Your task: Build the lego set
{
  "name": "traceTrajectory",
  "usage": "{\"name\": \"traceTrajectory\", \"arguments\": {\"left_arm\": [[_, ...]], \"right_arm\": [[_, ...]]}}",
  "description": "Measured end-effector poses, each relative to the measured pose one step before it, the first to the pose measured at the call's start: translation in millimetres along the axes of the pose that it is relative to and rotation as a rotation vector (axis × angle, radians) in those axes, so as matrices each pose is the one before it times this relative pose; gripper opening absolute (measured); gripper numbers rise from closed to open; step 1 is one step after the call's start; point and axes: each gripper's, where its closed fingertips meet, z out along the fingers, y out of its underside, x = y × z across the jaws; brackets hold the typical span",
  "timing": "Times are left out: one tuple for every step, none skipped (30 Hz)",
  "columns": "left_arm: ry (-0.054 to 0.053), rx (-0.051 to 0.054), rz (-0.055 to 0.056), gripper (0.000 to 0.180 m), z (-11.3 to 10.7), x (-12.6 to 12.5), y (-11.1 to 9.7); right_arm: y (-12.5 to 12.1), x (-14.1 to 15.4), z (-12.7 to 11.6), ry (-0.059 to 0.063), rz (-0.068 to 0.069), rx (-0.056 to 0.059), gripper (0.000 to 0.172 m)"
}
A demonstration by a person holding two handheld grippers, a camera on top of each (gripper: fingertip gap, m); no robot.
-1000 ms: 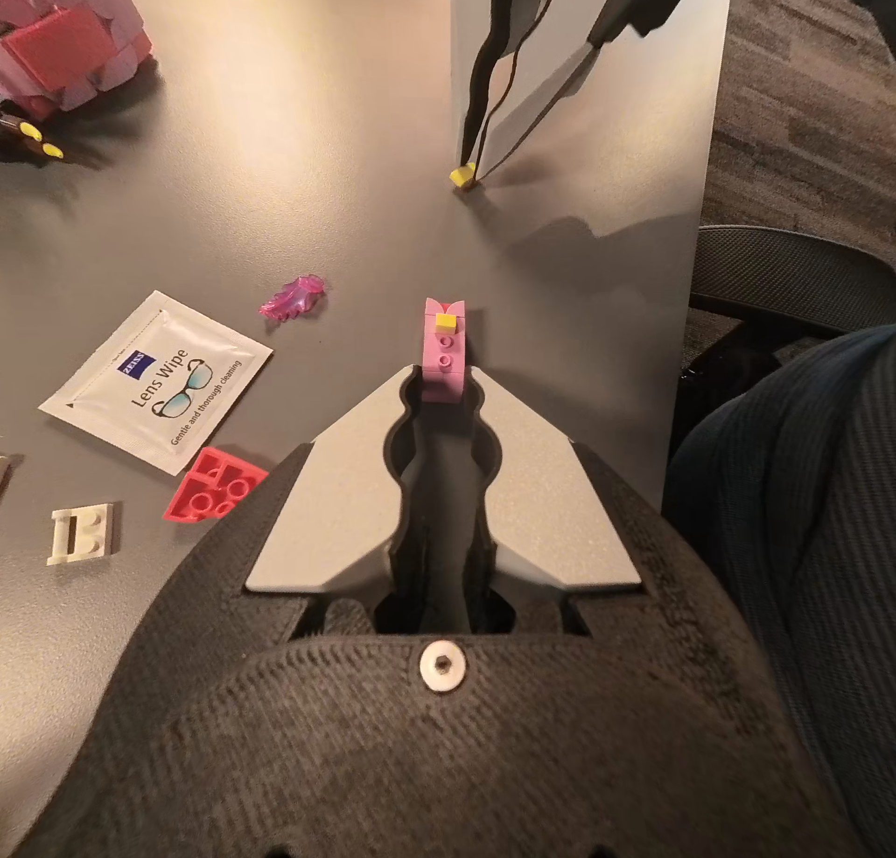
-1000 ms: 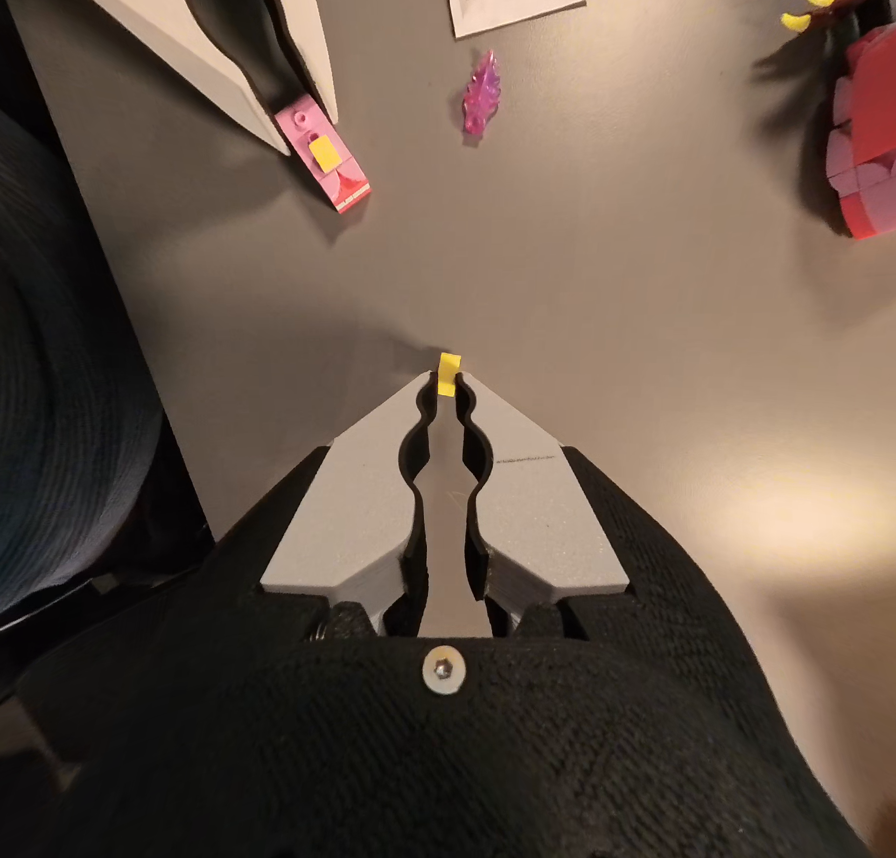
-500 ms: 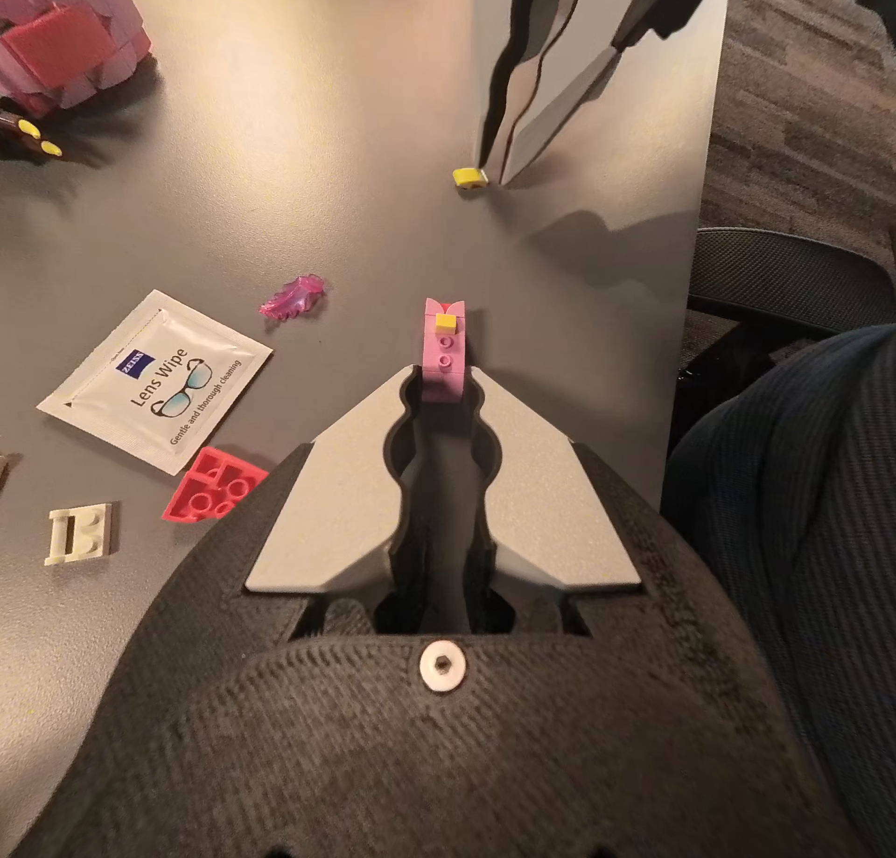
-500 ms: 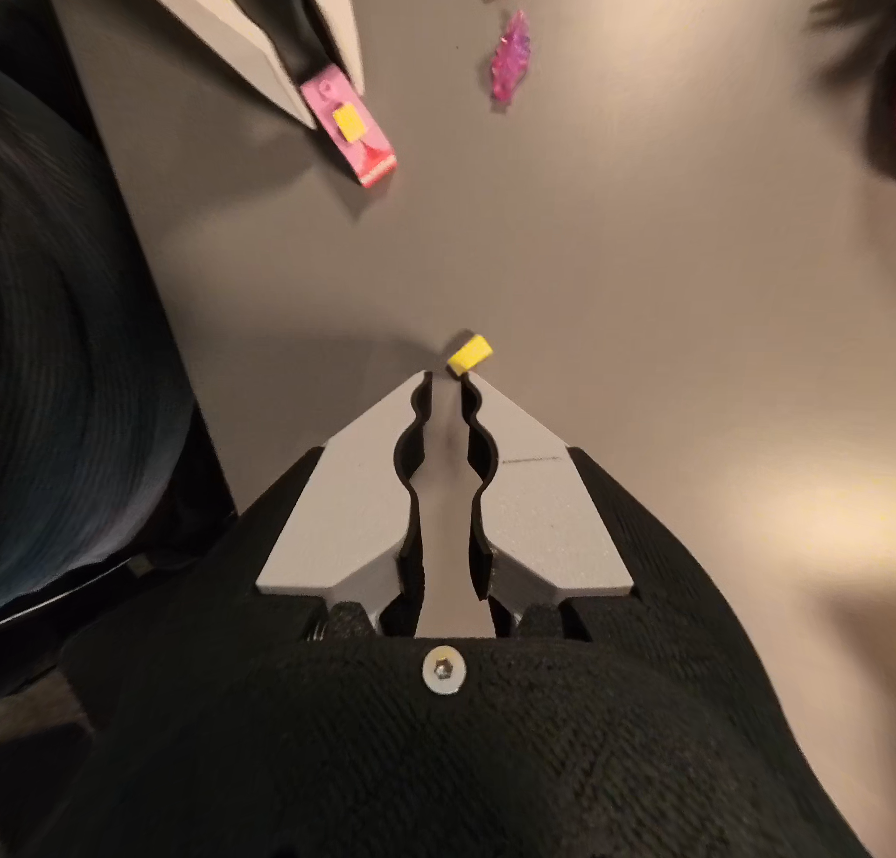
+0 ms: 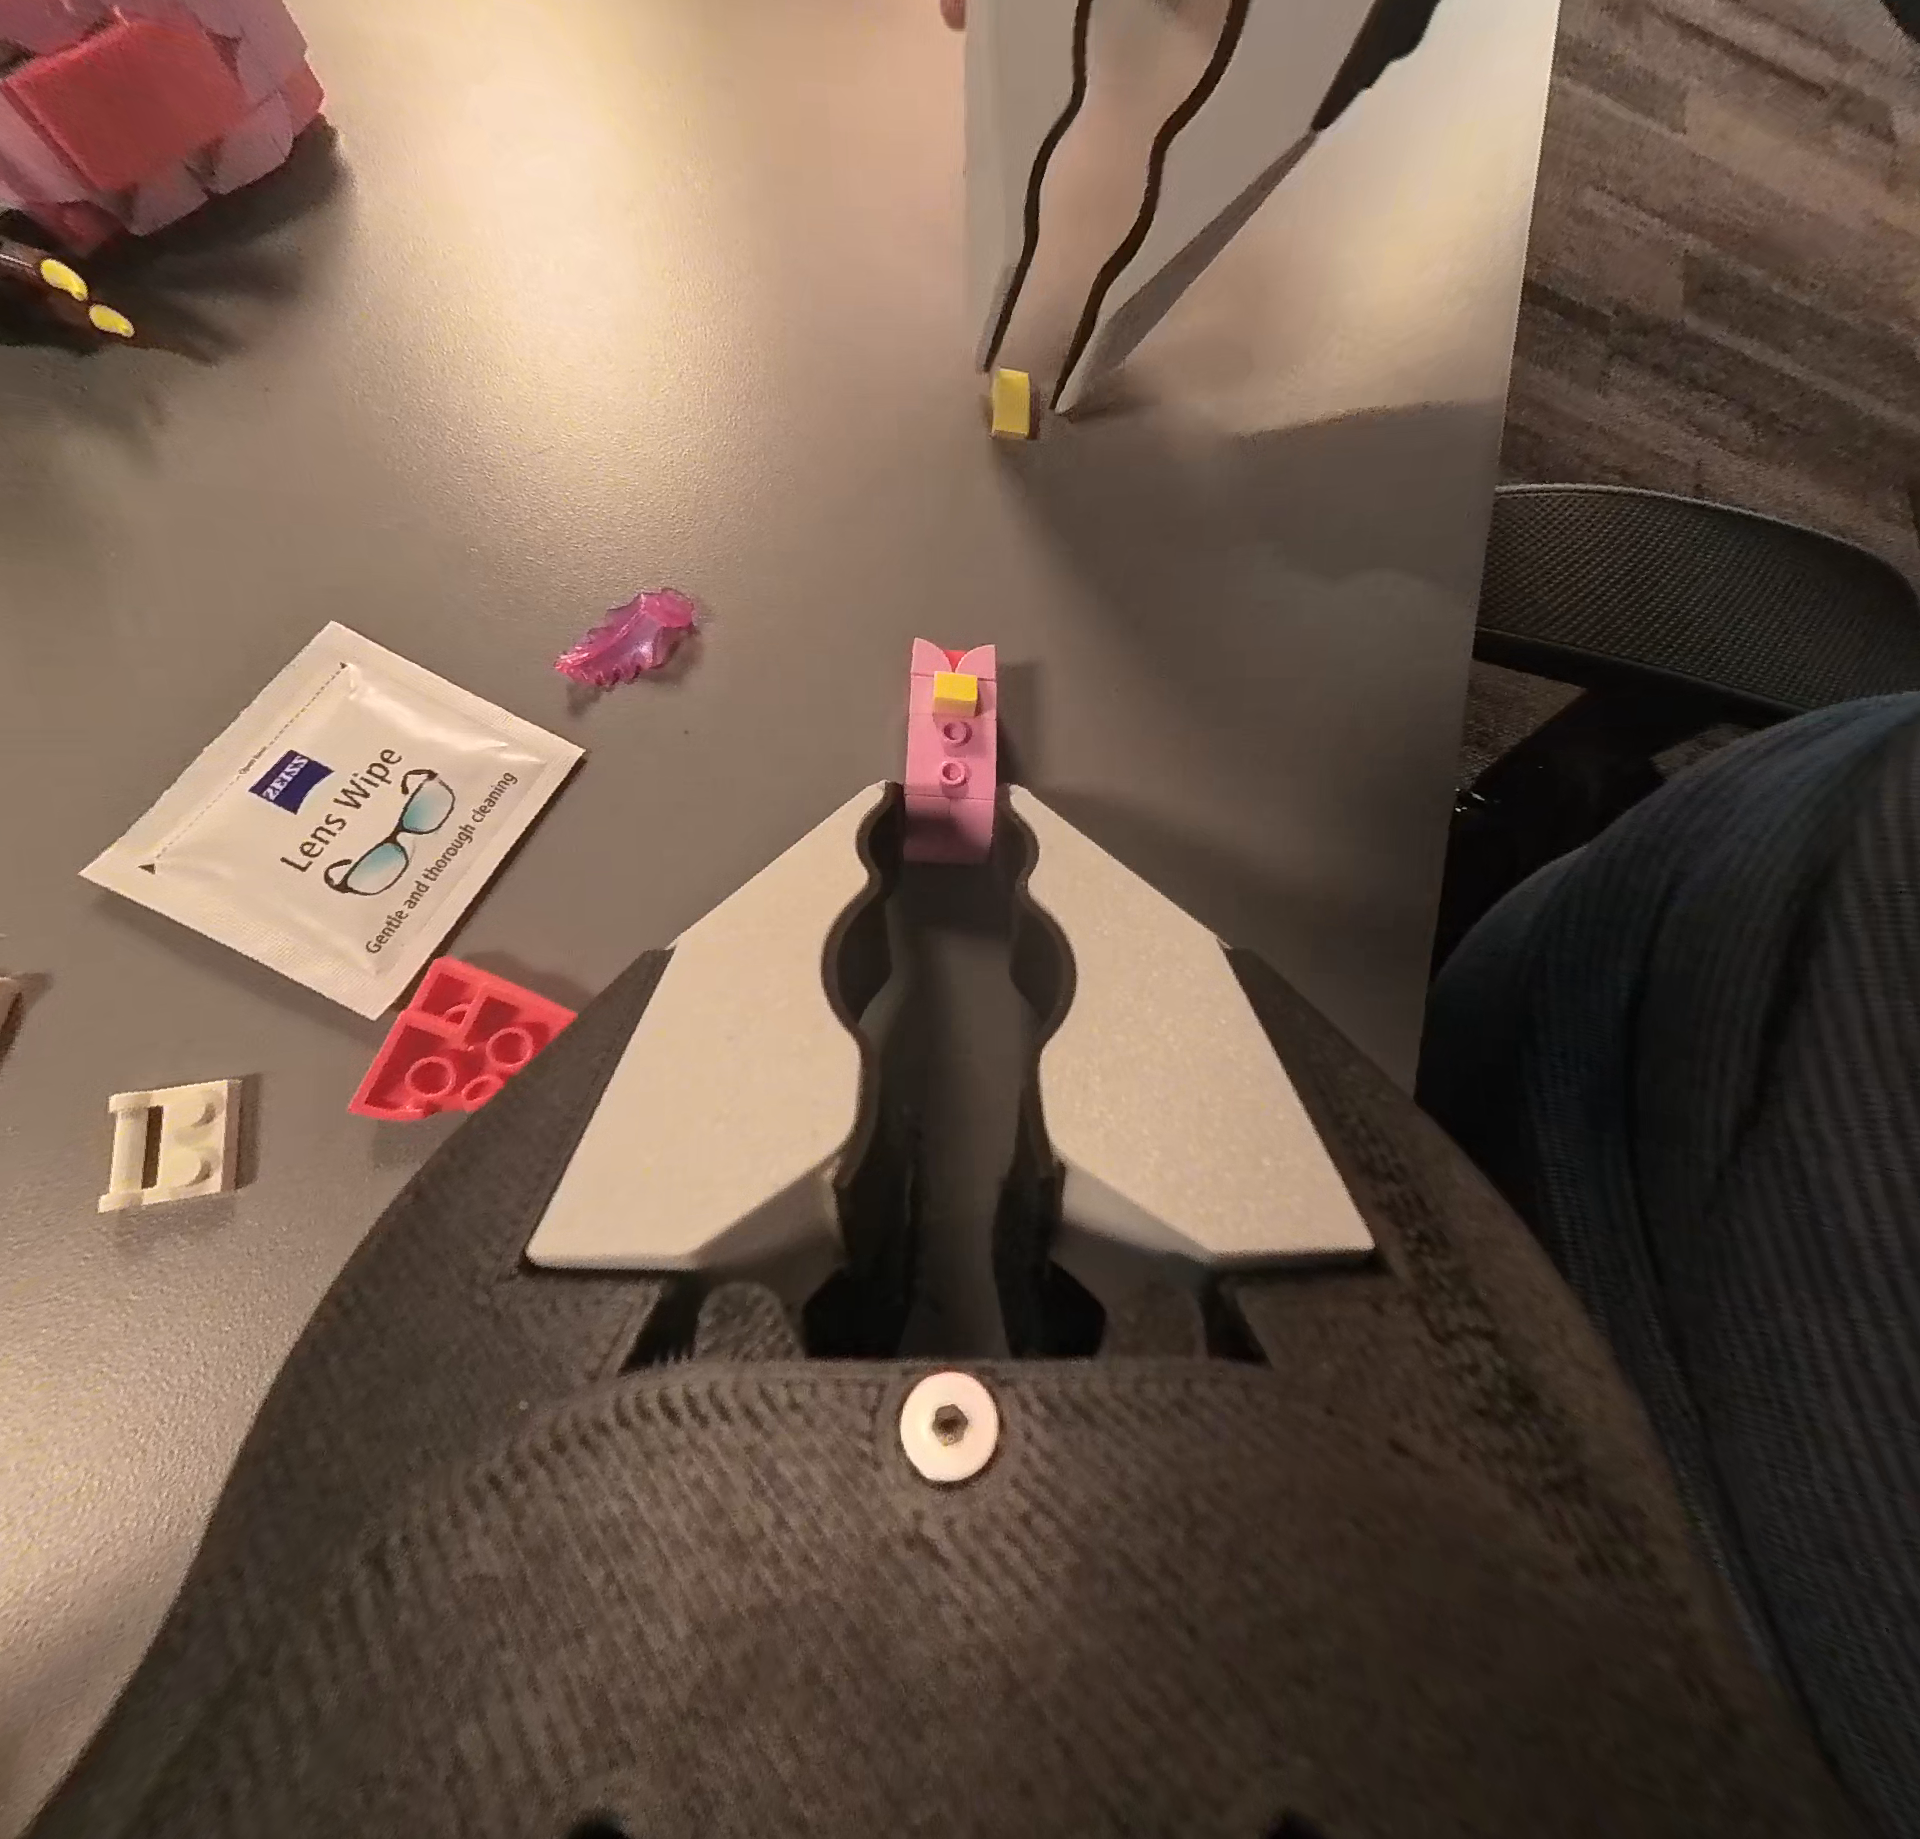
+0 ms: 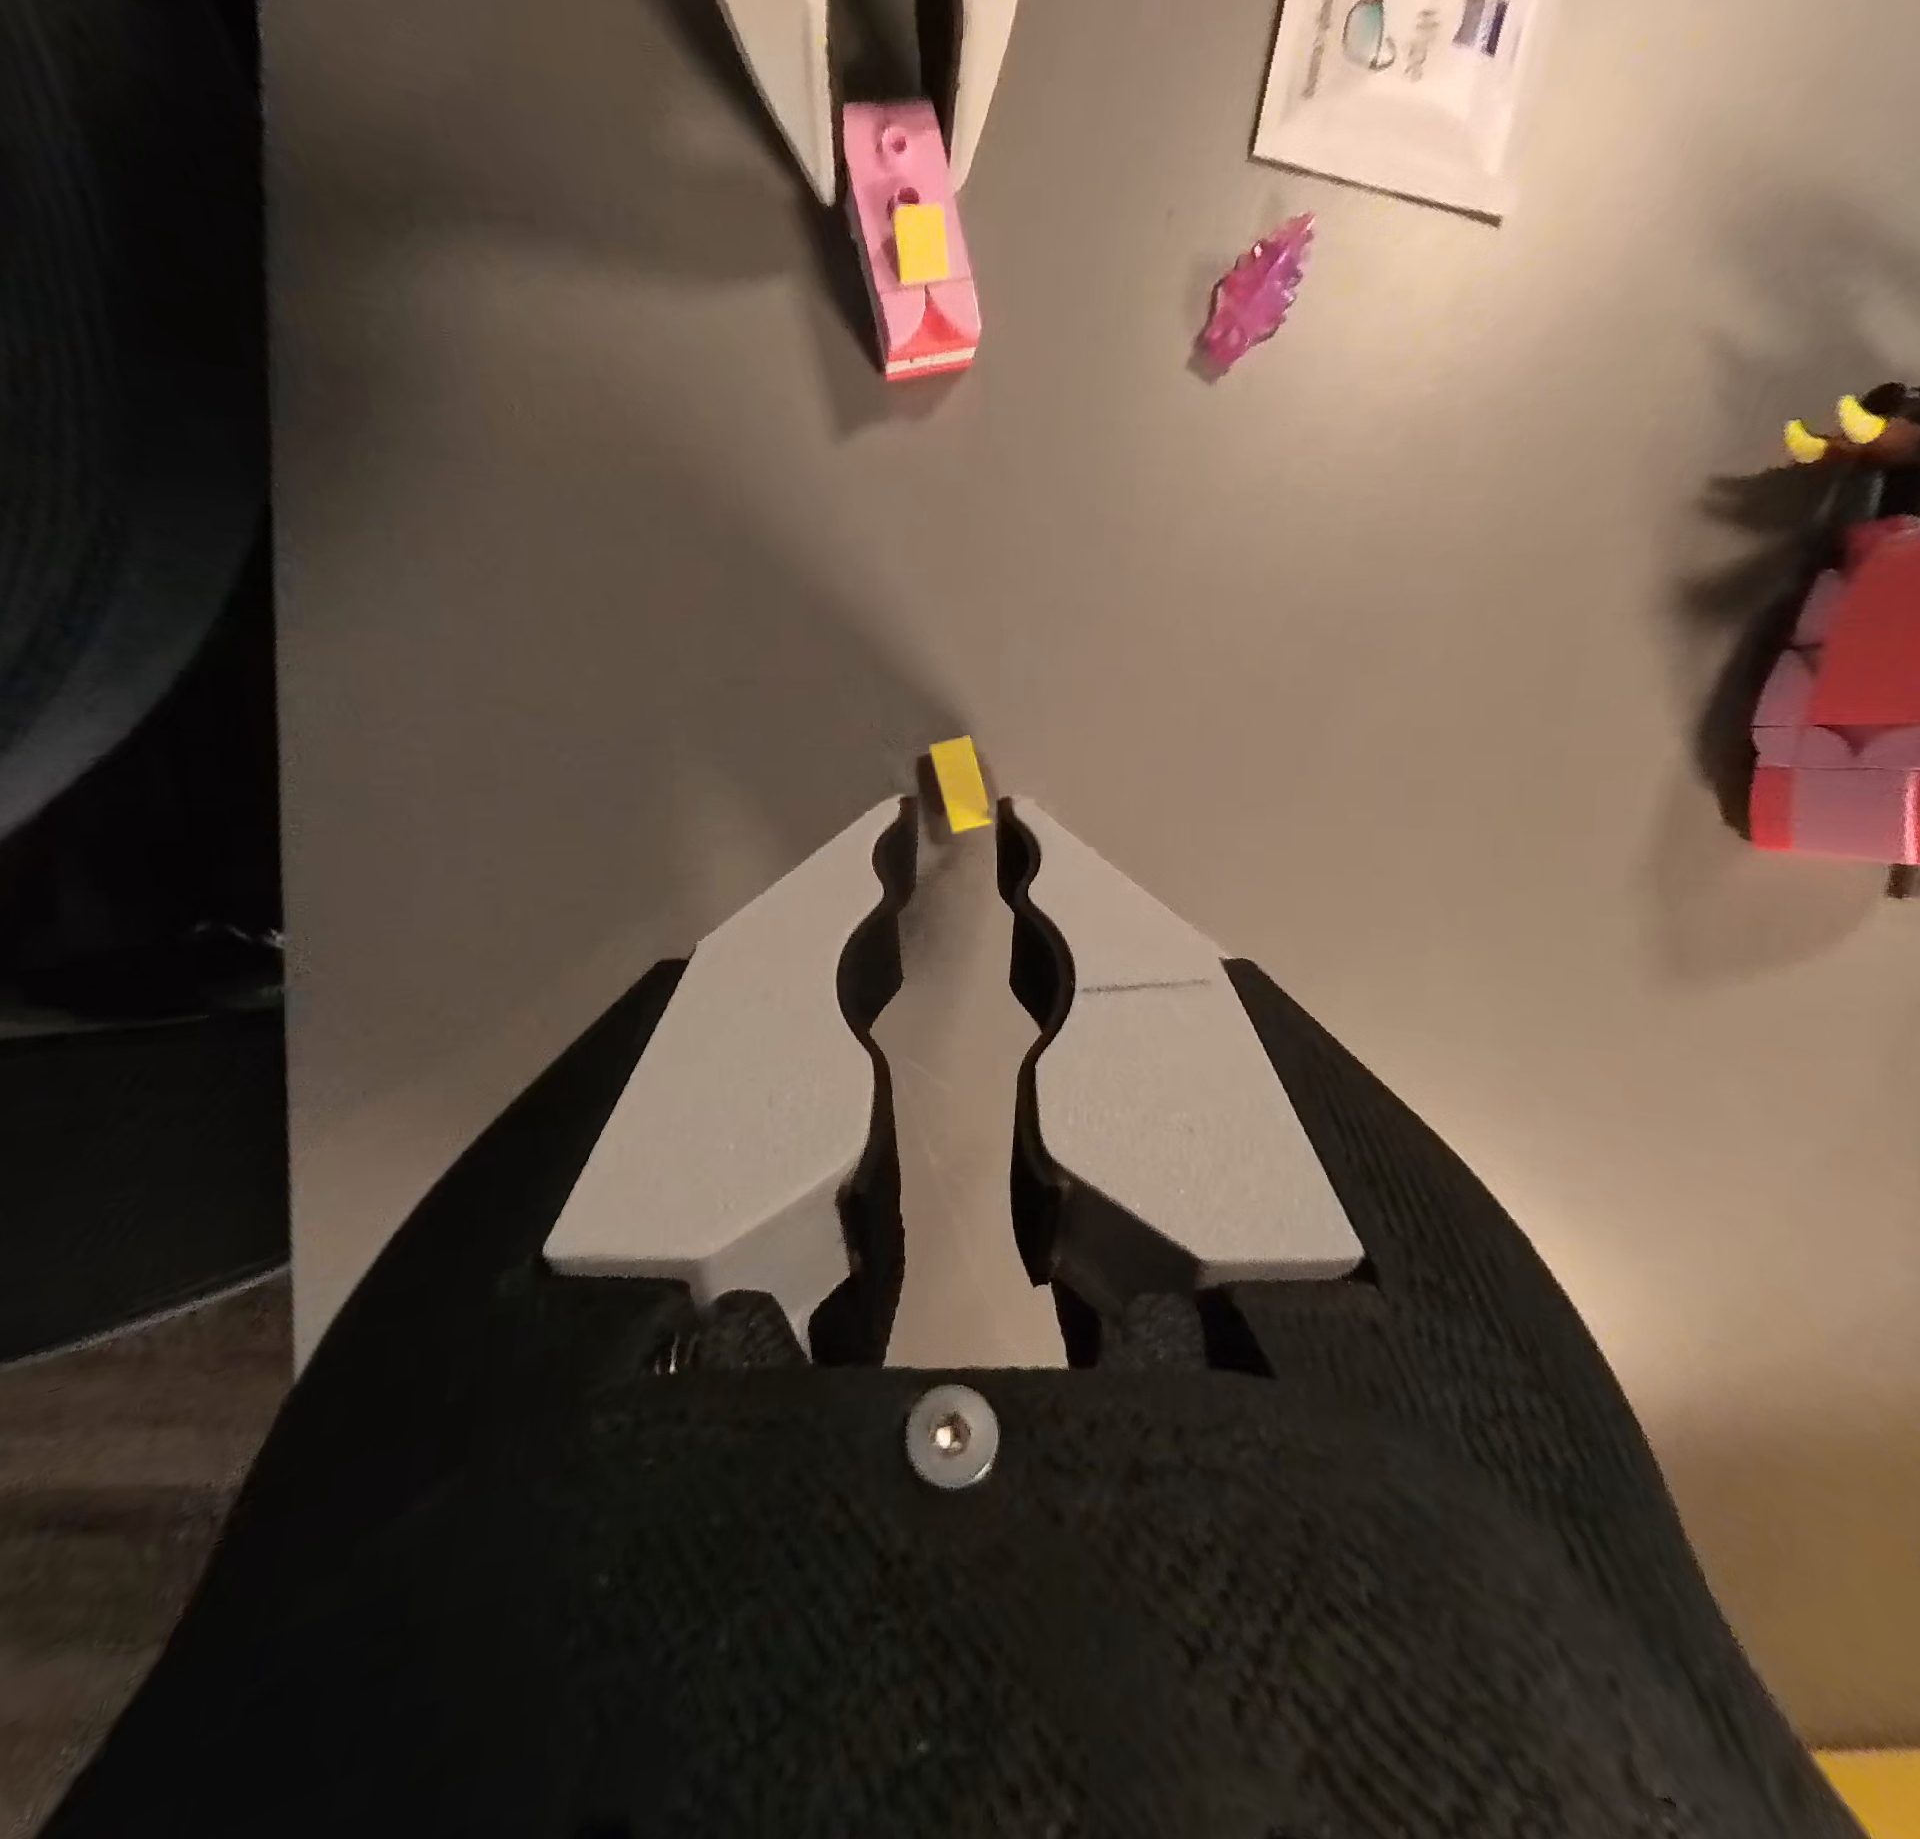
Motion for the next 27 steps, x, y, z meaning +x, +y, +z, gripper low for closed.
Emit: {"name": "traceTrajectory", "arguments": {"left_arm": [[-0.0013,-0.0003,0.0016,0.017,0.07,0.0,0.04],[-0.0008,-0.0002,0.0011,0.017,0.05,0.0,0.02],[-0.0006,-0.0002,0.0007,0.017,-0.02,0.09,0.08],[-0.0002,-0.0001,0.0004,0.017,0.02,0.04,0.01],[0.0,0.0,-0.0001,0.017,0.04,-0.11,-0.06],[0.0002,0.0,-0.0003,0.017,0.0,0.05,0.0],[0.0003,0.0001,-0.0005,0.016,-0.02,-0.02,-0.01],[-0.0001,0.0,0.0003,0.017,0.02,0.07,0.14],[-0.0015,-0.0005,0.0022,0.017,0.08,0.02,0.06],[-0.003,-0.001,0.0038,0.017,0.07,0.0,0.04],[-0.0036,-0.0011,0.0043,0.017,0.11,0.08,0.19],[-0.0033,-0.001,0.004,0.017,0.06,-0.05,0.17],[-0.0028,-0.0008,0.0031,0.017,0.21,0.05,0.15],[-0.0016,-0.0002,0.0018,0.017,0.0,-0.04,0.07],[-0.0005,0.0,0.0004,0.017,0.03,-0.01,0.0],[0.0002,0.0001,-0.0004,0.017,0.01,0.05,-0.01],[0.0003,0.0001,-0.0005,0.017,-0.02,-0.01,-0.01],[0.0,0.0,-0.0001,0.017,0.0,0.01,0.0],[-0.0003,0.0,0.0003,0.017,0.03,0.03,0.0],[-0.0003,-0.0001,0.0004,0.017,-0.05,0.05,0.07],[-0.0001,0.0,0.0001,0.017,0.06,-0.04,0.08],[-0.0003,-0.0001,0.0,0.017,0.02,0.05,0.01],[-0.0001,0.0,0.0001,0.017,0.0,-0.03,0.0],[-0.0003,-0.0001,0.0004,0.017,0.02,0.03,0.01],[-0.0002,-0.0001,0.0003,0.017,0.02,0.04,0.01],[-0.0002,-0.0001,0.0003,0.017,0.0,-0.05,0.01],[0.0,0.0001,0.0,0.017,0.01,0.0,-0.01]], "right_arm": [[0.56,0.18,0.62,-0.0099,-0.0016,-0.0024,0.012],[-0.36,0.45,0.19,-0.0084,0.0009,0.0009,0.006],[-0.41,-0.4,0.2,-0.0145,0.0021,-0.0056,0.006],[-2.11,0.45,0.05,-0.0116,0.0024,-0.0058,0.006],[-6.87,1.87,-0.74,-0.0024,-0.0021,0.0106,0.006],[-12.1,2.15,-1.18,0.0032,-0.0073,0.0305,0.006],[-15.25,1.05,-0.88,-0.0008,-0.0122,0.0388,0.006],[-15.33,-0.62,0.33,-0.007,-0.0178,0.0341,0.006],[-13.1,-0.87,1.92,-0.0063,-0.0218,0.0195,0.006],[-9.34,-0.68,3.12,-0.0054,-0.0237,-0.0014,0.006],[-5.79,-0.84,3.81,-0.0076,-0.0245,-0.0172,0.006],[-3.64,-0.85,4.12,-0.0096,-0.0225,-0.0238,0.006],[-2.51,-1.19,3.92,-0.0126,-0.0174,-0.0247,0.006],[-1.99,-1.13,3.65,-0.0142,-0.0113,-0.0226,0.006],[-1.78,-0.55,3.01,-0.0107,-0.0077,-0.0184,0.006],[-1.2,-0.14,2.6,-0.0084,-0.0061,-0.0166,0.006],[-0.5,0.29,2.04,-0.0041,-0.0048,-0.0168,0.006],[0.06,0.65,1.47,-0.001,-0.0039,-0.0163,0.006],[0.68,-0.05,1.24,-0.004,-0.0014,-0.0164,0.006],[0.77,-0.31,0.94,-0.0048,0.001,-0.0158,0.006],[0.56,-0.09,0.71,-0.0029,0.0008,-0.0125,0.006],[-0.16,-0.69,0.28,-0.0047,0.0004,-0.0071,0.006],[-0.17,-0.65,0.18,-0.0041,0.0015,-0.0067,0.006],[-0.05,-0.62,0.21,-0.0033,0.0021,-0.0079,0.006],[-0.12,-0.37,0.12,-0.0017,0.0018,-0.0077,0.006],[-0.14,-0.04,0.23,0.0003,0.0011,-0.0074,0.006],[-0.21,0.44,0.26,0.0038,-0.0003,-0.0067,0.006]]}}
